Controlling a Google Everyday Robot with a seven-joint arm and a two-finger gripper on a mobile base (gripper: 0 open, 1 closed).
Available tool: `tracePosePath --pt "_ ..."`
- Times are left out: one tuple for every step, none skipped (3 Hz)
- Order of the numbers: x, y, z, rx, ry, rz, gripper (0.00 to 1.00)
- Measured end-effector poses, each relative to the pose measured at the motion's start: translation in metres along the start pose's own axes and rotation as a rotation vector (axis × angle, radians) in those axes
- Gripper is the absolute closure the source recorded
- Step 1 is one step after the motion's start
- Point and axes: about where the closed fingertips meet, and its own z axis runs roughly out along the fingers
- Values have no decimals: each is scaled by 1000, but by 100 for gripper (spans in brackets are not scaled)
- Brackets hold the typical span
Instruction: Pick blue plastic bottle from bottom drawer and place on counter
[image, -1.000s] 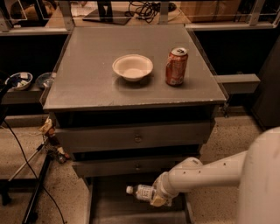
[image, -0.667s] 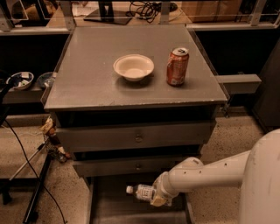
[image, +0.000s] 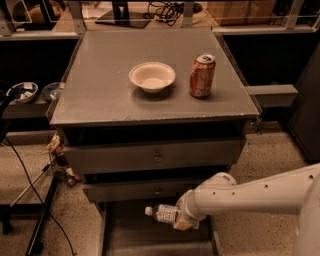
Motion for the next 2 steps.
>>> tracePosePath --pt "-14 -8 -33 53 -11 -42 100" --pt "-15 -9 -33 48 -10 -41 100"
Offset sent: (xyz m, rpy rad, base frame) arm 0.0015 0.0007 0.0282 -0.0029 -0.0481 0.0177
